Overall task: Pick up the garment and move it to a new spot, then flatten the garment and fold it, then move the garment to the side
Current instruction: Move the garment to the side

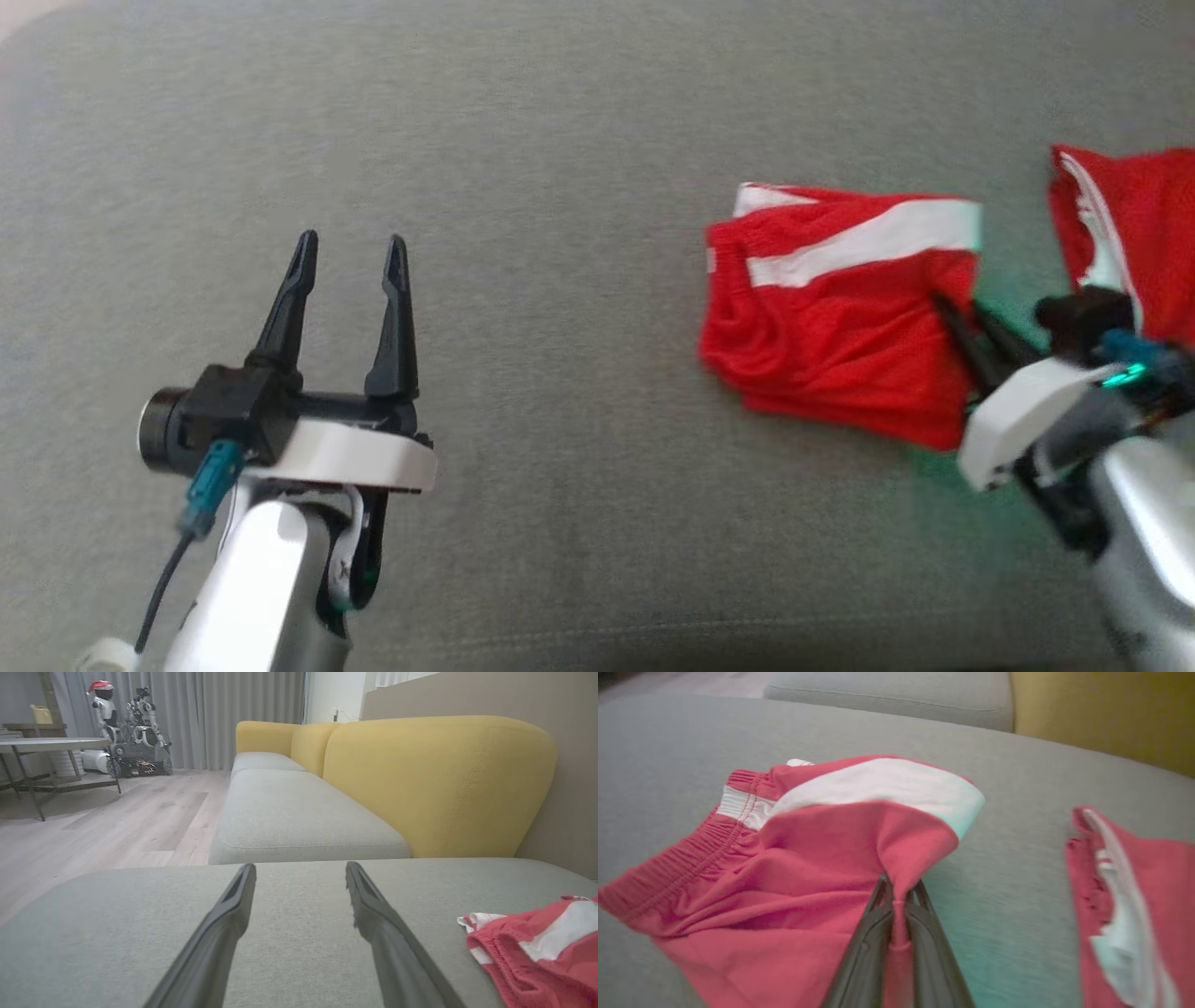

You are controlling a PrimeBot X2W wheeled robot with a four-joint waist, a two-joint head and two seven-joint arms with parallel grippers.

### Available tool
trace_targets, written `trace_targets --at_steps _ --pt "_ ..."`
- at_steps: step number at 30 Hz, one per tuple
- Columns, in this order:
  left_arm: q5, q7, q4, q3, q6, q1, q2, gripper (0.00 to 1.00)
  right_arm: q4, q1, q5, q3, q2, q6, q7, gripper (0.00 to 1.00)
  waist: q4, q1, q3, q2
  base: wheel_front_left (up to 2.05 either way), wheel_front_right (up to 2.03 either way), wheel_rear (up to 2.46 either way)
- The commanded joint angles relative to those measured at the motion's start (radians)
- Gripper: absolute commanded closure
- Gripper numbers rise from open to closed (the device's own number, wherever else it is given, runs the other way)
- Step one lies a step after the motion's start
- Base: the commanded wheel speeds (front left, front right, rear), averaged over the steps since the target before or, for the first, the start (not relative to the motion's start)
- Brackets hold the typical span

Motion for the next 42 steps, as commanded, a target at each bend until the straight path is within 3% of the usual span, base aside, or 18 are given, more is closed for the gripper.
trace_targets --at_steps 1,10,16,24,31,42 --pt "0.007 -0.005 -0.04 0.031 -0.002 -0.053 0.015 0.0 -0.065 -0.001 0.004 -0.002 -0.065 -0.001 0.026 1.0 -0.053 0.0 0.031 0.0 0.0 0.0 0.0" --pt "0.02 -0.005 -0.029 -0.002 -0.026 -0.118 0.013 0.0 -0.162 -0.025 0.061 -0.102 -0.337 -0.001 0.169 1.0 -0.084 0.0 0.093 0.0 0.0 0.0 0.0" --pt "0.031 -0.003 -0.029 0.001 -0.028 -0.139 0.035 0.0 -0.166 -0.05 0.061 -0.18 -0.404 -0.001 0.199 1.0 -0.12 0.0 0.114 0.0 0.0 0.0 0.0" --pt "0.055 0.042 -0.074 -0.008 -0.034 -0.182 0.07 0.0 -0.037 -0.205 0.043 -0.214 -0.363 -0.001 0.123 1.0 -0.207 0.0 0.182 0.0 0.0 0.0 0.0" --pt "0.076 0.085 -0.107 -0.014 -0.042 -0.221 0.104 0.0 0.147 -0.339 0.012 -0.225 -0.238 -0.001 0.025 1.0 -0.263 0.0 0.244 0.0 0.0 0.0 0.0" --pt "0.088 0.132 -0.14 -0.02 -0.046 -0.24 0.139 0.0 0.411 -0.459 -0.065 -0.294 -0.096 -0.001 -0.157 1.0 -0.318 0.0 0.278 0.0 0.0 0.0 0.0"
